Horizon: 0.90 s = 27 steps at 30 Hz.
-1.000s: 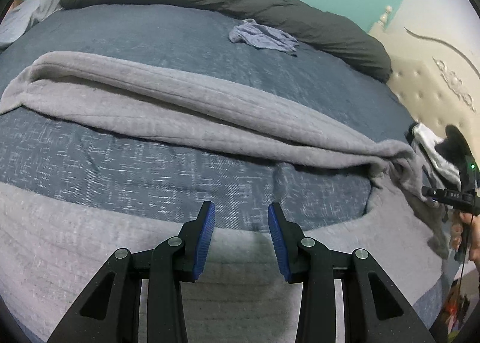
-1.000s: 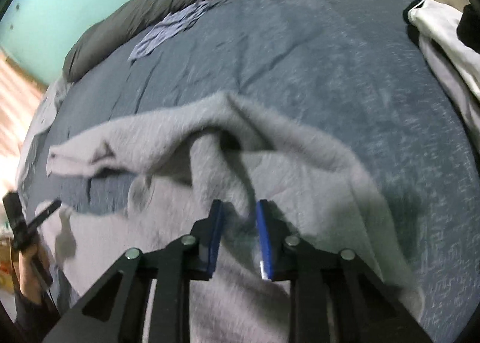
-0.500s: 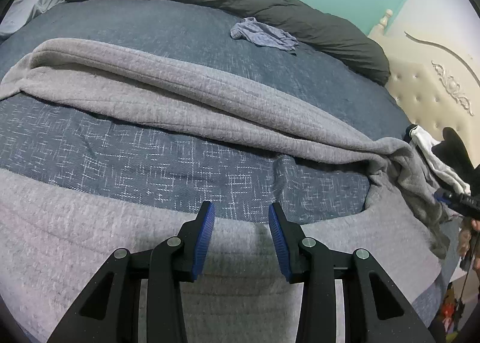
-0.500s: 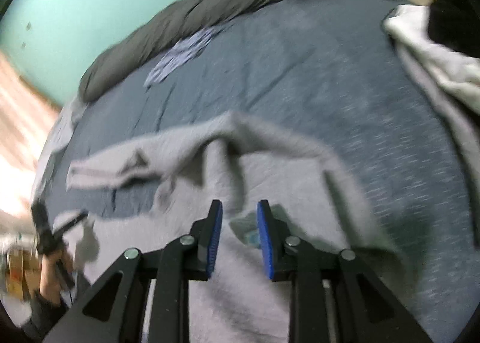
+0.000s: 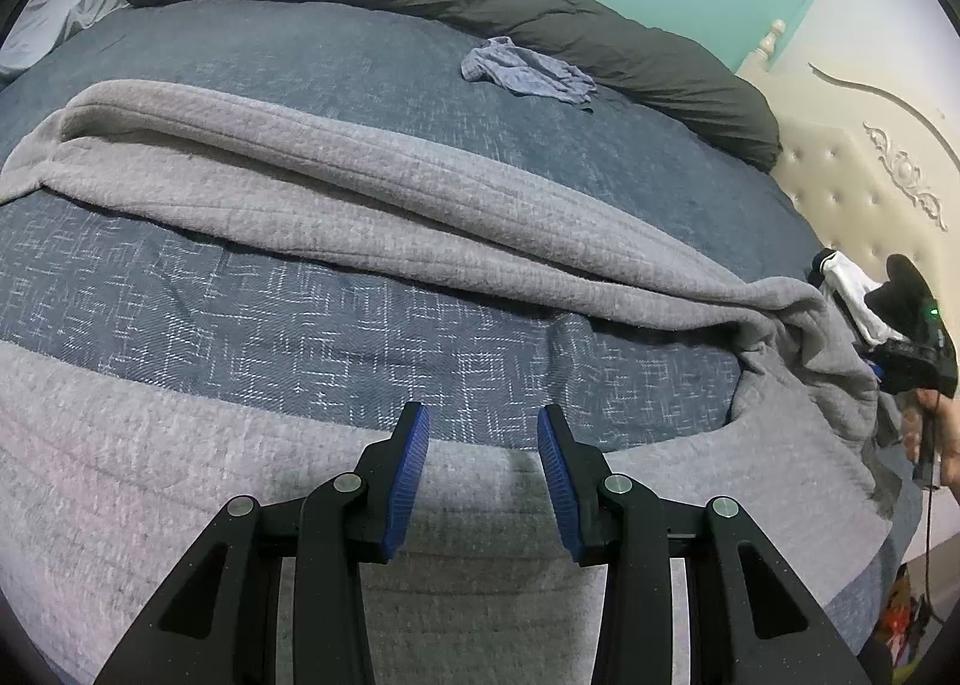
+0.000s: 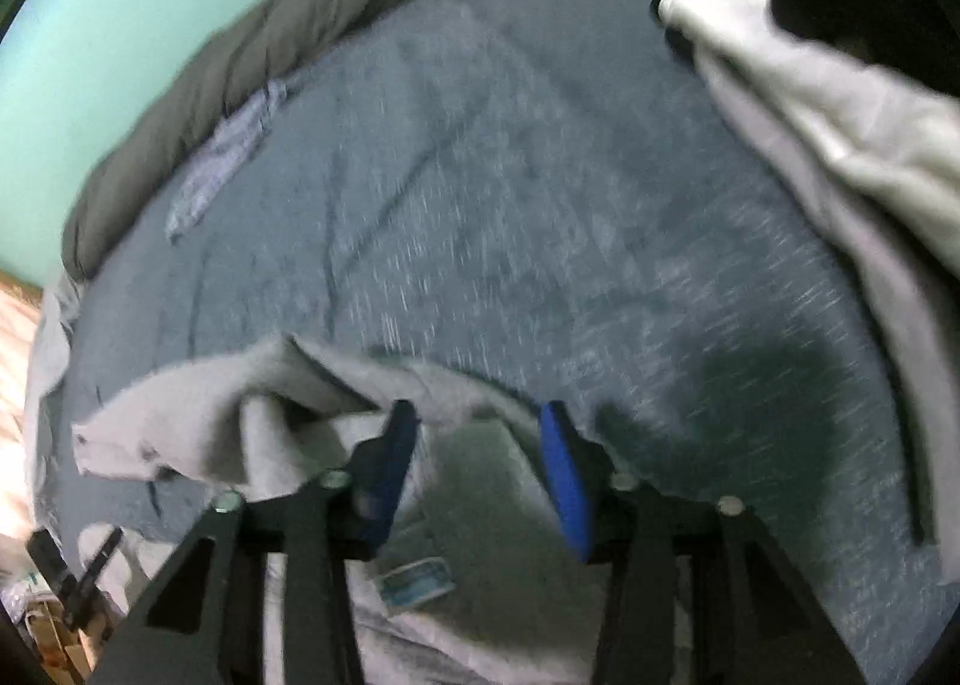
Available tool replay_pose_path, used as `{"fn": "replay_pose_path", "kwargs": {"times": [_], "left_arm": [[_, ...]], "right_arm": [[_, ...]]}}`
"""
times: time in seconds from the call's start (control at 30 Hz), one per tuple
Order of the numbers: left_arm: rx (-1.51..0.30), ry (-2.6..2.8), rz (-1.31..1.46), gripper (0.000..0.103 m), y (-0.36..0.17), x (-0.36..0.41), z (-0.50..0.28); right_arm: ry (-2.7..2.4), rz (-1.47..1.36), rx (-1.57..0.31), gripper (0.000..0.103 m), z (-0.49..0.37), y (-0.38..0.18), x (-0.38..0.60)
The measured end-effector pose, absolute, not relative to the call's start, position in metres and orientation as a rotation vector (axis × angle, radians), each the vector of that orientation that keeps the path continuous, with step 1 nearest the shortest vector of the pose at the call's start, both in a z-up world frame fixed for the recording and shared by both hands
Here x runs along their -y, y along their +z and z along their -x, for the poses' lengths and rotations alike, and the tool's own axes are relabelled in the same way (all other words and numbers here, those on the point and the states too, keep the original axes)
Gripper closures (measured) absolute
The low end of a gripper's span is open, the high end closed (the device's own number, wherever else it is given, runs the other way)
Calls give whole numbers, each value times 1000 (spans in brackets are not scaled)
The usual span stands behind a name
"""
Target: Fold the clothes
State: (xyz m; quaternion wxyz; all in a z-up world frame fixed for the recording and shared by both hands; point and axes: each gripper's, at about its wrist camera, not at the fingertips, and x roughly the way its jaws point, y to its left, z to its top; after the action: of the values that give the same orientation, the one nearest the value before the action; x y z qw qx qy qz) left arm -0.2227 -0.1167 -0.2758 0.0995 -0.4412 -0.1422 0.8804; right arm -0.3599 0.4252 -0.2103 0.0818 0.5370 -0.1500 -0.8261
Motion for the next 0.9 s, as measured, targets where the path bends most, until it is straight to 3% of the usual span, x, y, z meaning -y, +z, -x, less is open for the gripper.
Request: {"fn": "replay_pose_path", "kwargs": {"times": [0.13, 0.33, 0.67, 0.9], "left_arm": [[411, 2598, 1303, 62, -275, 115, 223], [414, 2590, 1303, 61, -275, 114, 222], [409, 2594, 1293, 61, -272, 112, 220], [404, 2595, 1290, 61, -271, 111, 219]], "right_arm": [[-2411, -1650, 404, 79, 359, -226, -411], [-2268, -1671, 178, 80, 329, -230, -371], [-2195, -1654, 21, 80, 292, -226, -349], [-2248, -1485, 127, 77, 288, -203, -351]]}}
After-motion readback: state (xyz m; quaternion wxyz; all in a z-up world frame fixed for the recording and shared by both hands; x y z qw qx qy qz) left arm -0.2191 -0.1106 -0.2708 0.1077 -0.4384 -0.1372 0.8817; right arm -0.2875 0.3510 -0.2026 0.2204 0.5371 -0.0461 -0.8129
